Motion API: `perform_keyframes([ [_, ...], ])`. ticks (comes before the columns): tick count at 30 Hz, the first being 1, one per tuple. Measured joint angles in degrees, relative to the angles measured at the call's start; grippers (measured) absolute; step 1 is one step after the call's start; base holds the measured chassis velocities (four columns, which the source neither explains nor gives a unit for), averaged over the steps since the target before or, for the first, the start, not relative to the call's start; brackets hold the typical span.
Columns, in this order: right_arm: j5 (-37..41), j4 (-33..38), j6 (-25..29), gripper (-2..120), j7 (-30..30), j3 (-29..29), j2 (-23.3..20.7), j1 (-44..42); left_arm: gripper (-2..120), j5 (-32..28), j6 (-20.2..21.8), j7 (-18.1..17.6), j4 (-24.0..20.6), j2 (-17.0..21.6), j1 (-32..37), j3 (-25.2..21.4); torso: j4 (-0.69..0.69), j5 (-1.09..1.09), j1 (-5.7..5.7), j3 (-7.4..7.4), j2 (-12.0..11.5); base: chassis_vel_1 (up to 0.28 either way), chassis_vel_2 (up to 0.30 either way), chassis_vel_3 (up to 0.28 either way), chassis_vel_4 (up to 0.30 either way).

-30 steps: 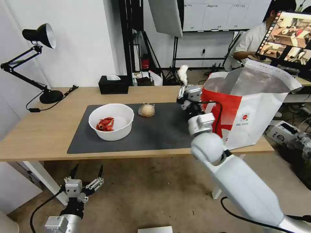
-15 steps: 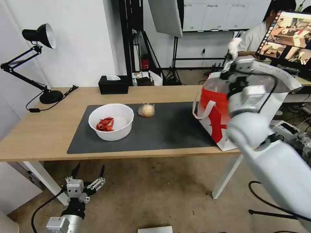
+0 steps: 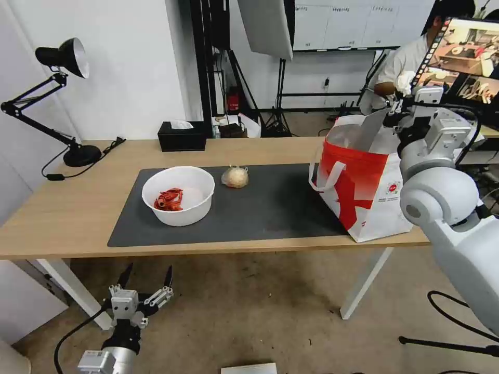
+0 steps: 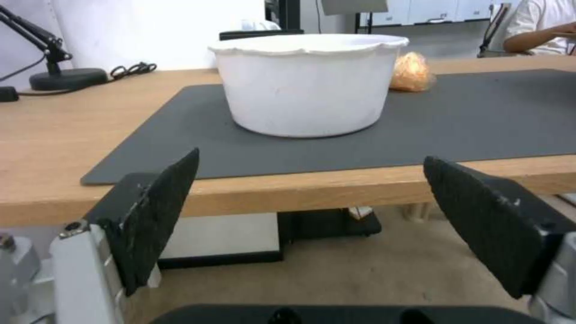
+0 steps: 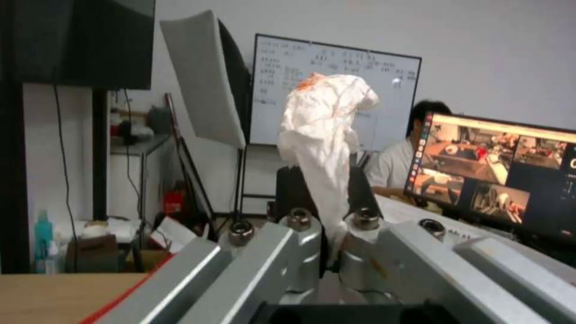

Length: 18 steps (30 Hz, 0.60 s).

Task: Pick up the trash from the table and place it into the takeout bag.

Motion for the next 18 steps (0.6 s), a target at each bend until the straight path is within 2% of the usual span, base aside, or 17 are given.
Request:
perform_keyframes([
  [2, 0.1, -0.2, -1.1, 0, 0.0, -0.1, 0.1, 0.0, 100, 0.0, 0.0, 0.0, -0.1, 0.0, 0.1, 0.0, 0.0, 0.0, 0.0, 0.0, 0.0, 0.0, 0.0, 0.0, 0.0],
  [5, -0.2, -0.7, -2.4, 7, -0.4, -0.2, 0.2, -0.1, 100, 0.0, 0.0, 0.0, -0.1, 0.0, 0.2, 0.0, 0.0, 0.0, 0.0, 0.0, 0.0, 0.0, 0.0, 0.0, 0.0],
  [18, -1.0, -0.9, -4.4, 53, -1.5, -0.6, 0.1, 0.1, 100, 0.0, -0.1, 0.1, -0.1, -0.1, 0.2, 0.4, 0.0, 0.0, 0.0, 0.0, 0.0, 0.0, 0.0, 0.0, 0.0],
])
